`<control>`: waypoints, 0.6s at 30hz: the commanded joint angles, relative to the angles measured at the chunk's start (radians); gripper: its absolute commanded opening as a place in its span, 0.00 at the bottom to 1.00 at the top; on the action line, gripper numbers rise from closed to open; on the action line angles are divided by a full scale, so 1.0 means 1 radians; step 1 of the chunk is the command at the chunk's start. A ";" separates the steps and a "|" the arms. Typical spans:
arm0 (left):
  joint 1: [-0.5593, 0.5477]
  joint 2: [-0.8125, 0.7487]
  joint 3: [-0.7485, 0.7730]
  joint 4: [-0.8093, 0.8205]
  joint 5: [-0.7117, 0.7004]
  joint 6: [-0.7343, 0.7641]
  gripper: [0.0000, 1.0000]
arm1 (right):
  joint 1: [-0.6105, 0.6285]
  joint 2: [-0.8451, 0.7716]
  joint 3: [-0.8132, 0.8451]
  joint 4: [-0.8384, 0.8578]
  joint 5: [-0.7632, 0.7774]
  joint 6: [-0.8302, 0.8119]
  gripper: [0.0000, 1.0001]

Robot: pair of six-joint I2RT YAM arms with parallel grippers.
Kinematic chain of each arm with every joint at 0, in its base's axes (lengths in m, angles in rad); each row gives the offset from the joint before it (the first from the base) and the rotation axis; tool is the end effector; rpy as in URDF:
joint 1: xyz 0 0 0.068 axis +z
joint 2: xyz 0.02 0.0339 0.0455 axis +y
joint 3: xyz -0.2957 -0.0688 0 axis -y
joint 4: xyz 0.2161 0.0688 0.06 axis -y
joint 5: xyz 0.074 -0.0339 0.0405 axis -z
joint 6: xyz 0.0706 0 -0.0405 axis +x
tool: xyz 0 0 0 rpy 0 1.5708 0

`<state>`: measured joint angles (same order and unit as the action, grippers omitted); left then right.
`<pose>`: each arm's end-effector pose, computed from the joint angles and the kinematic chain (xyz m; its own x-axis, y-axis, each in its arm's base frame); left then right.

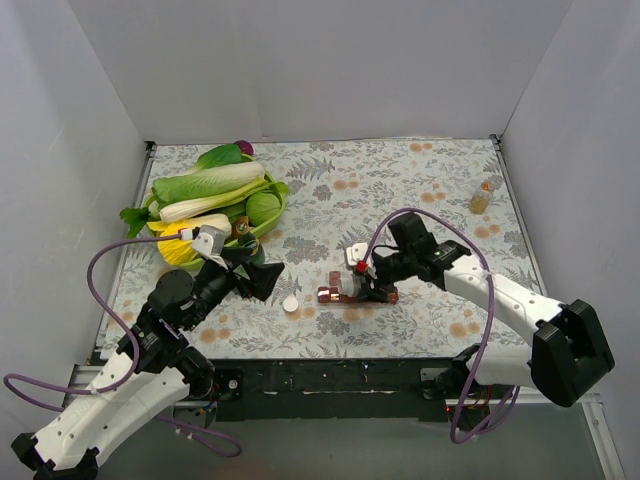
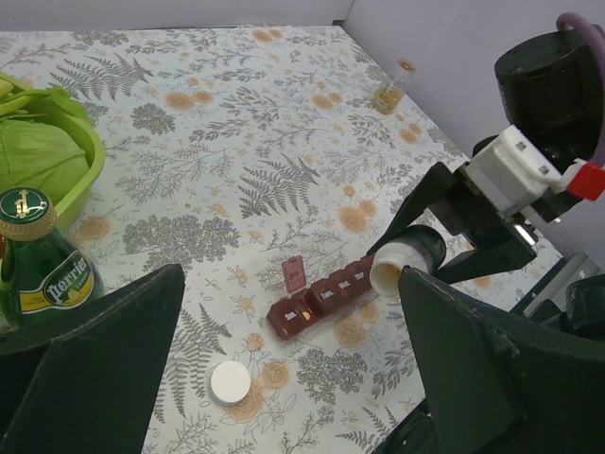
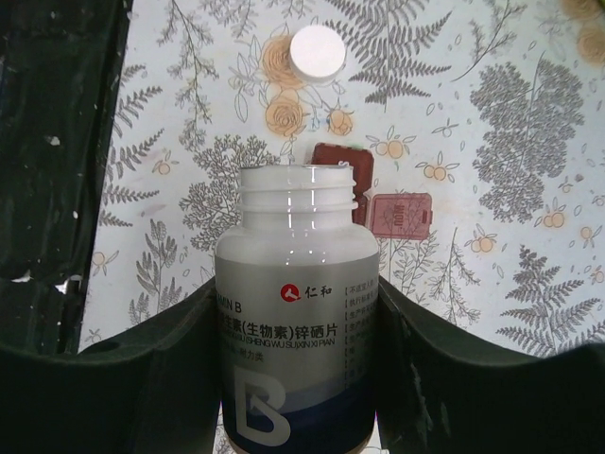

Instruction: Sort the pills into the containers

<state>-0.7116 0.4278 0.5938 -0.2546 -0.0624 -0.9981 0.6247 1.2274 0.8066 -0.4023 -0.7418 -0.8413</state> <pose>0.0771 -0.0607 0.3183 -0.5446 -0.6380 -0.5444 0.2714 0.4801 -0.8342 0.1570 0.1720 0.2660 0.2028 -0.5314 -0.8225 -0.9791 -0.1002 -0.1767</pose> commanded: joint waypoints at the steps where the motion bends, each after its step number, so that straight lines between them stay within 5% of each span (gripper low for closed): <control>1: 0.003 -0.020 -0.015 0.011 0.003 0.012 0.98 | 0.036 0.052 0.002 -0.001 0.116 -0.051 0.06; 18: 0.003 -0.066 -0.038 -0.014 -0.010 0.013 0.98 | 0.156 0.227 0.098 -0.056 0.395 -0.030 0.05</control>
<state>-0.7116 0.3820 0.5632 -0.2577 -0.0631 -0.9981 0.7635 1.4403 0.8440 -0.4339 -0.4145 -0.8688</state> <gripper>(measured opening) 0.981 0.600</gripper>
